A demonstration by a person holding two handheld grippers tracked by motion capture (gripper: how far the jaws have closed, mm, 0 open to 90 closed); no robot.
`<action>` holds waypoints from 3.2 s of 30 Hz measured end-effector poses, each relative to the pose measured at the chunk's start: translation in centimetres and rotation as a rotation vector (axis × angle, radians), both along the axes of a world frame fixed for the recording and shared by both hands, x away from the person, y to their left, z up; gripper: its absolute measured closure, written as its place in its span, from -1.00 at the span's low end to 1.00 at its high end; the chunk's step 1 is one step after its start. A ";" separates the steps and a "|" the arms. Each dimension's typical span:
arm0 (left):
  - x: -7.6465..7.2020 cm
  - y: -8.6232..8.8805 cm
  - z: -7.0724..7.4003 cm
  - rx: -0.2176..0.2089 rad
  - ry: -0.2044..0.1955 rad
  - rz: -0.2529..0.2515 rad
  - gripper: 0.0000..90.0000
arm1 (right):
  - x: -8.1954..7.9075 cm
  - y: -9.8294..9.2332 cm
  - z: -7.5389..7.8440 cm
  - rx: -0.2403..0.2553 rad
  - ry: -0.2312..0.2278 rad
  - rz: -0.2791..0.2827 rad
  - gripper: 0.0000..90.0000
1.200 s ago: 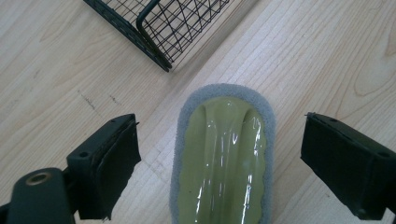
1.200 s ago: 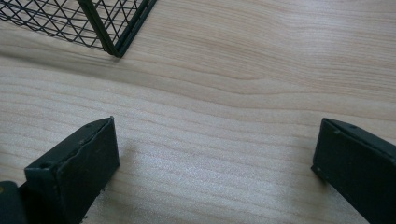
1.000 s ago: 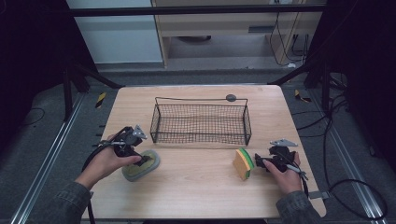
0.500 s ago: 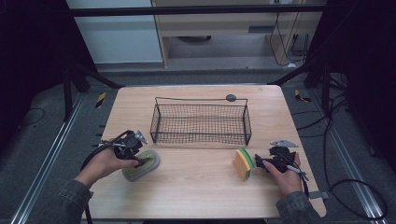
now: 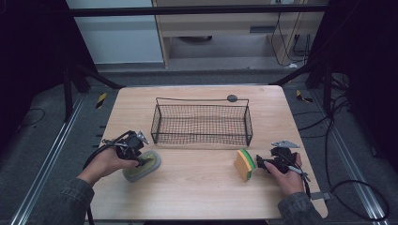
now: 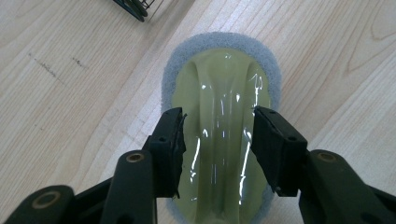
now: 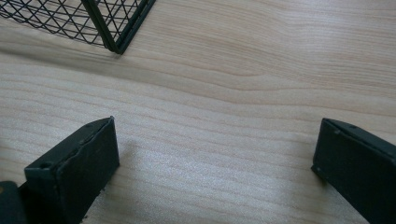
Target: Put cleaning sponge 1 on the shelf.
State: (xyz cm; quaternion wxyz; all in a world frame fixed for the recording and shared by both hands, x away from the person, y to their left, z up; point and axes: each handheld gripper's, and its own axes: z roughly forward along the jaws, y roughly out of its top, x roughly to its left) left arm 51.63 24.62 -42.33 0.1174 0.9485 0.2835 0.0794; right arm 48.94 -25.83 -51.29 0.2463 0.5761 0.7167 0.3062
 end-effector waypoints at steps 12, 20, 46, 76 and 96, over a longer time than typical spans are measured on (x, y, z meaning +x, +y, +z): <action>0.4 -0.3 -0.6 0.017 0.017 0.015 0.28 | 0.0 0.0 0.0 0.000 0.000 0.006 -0.99; 0.4 -0.3 -1.0 0.014 0.028 0.014 0.52 | 0.0 -0.1 0.0 -0.004 -0.004 0.015 -0.98; -3.0 0.5 1.6 -0.116 -0.248 -0.045 0.56 | -0.1 -0.1 0.0 -0.001 -0.003 0.032 -0.99; -3.3 1.3 6.8 -0.038 -0.447 -0.058 0.56 | -0.1 -0.2 0.0 -0.001 -0.002 0.049 -0.99; -0.9 0.2 10.2 0.035 -0.527 -0.155 0.56 | -0.2 -0.3 0.0 -0.001 -0.004 0.067 -0.98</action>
